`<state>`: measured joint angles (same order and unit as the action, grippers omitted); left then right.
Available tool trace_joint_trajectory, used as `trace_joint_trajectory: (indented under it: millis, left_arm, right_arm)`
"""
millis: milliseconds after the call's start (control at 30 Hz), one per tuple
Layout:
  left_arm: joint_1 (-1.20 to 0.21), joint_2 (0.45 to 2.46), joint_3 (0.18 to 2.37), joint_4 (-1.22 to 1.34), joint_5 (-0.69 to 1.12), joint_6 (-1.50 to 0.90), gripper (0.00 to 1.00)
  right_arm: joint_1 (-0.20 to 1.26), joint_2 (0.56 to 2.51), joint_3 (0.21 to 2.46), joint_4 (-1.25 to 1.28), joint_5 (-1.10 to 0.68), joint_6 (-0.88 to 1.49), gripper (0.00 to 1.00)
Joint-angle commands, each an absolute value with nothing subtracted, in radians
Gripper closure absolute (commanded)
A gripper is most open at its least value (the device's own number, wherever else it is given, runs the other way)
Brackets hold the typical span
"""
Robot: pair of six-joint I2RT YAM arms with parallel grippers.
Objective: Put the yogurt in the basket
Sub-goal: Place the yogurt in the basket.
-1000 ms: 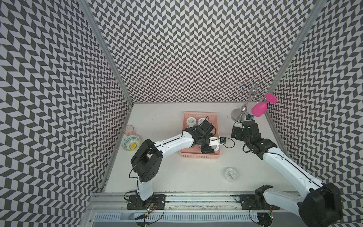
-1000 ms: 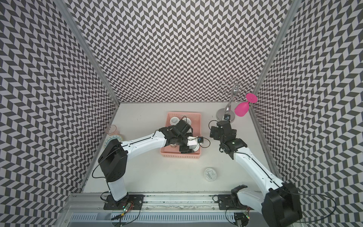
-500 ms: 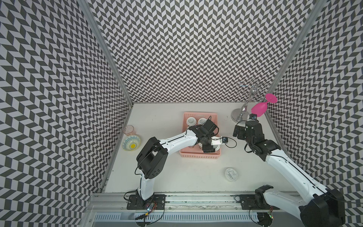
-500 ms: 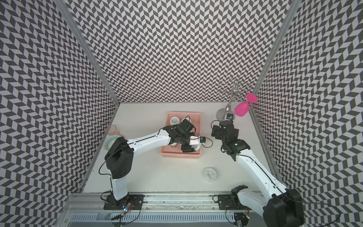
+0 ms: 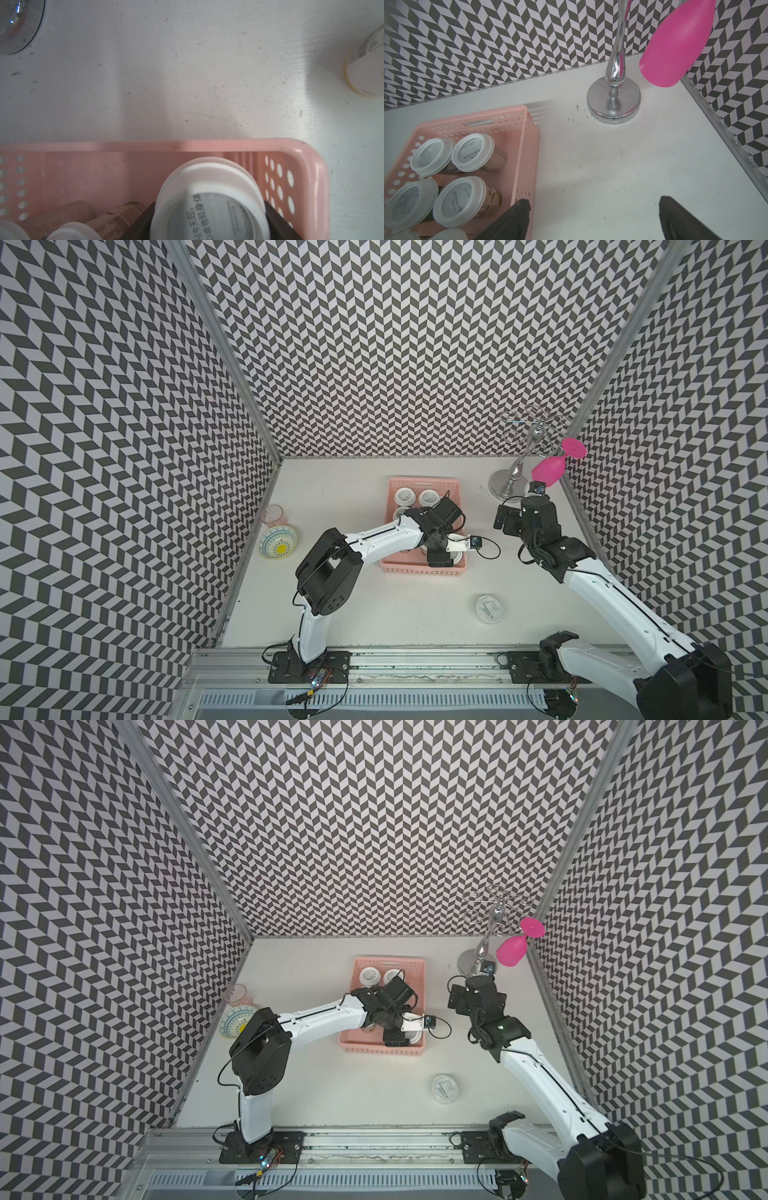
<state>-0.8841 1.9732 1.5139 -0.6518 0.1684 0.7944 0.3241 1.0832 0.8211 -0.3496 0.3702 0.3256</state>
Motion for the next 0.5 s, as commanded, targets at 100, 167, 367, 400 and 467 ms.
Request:
trace_joint_trajectory:
  millis: [100, 167, 367, 400, 467]
  left_arm:
    - [-0.892, 2.002, 1.541, -0.682, 0.169, 0.813, 0.23]
    - [-0.894, 2.003, 1.541, -0.682, 0.17, 0.813, 0.22]
    - [-0.893, 1.993, 1.537, -0.663, 0.177, 0.819, 0.16]
    - [-0.892, 1.992, 1.537, -0.66, 0.179, 0.816, 0.15]
    - [-0.893, 1.984, 1.537, -0.66, 0.182, 0.816, 0.14]
  right_arm:
    - [0.319, 1.081, 0.813, -0.301, 0.368, 0.336, 0.01]
    - [0.319, 1.081, 0.811, -0.299, 0.368, 0.335, 0.01]
    - [0.318, 1.086, 0.811, -0.297, 0.364, 0.335, 0.01]
    - [0.318, 1.085, 0.811, -0.298, 0.363, 0.335, 0.0]
    - [0.319, 1.085, 0.811, -0.297, 0.364, 0.336, 0.01]
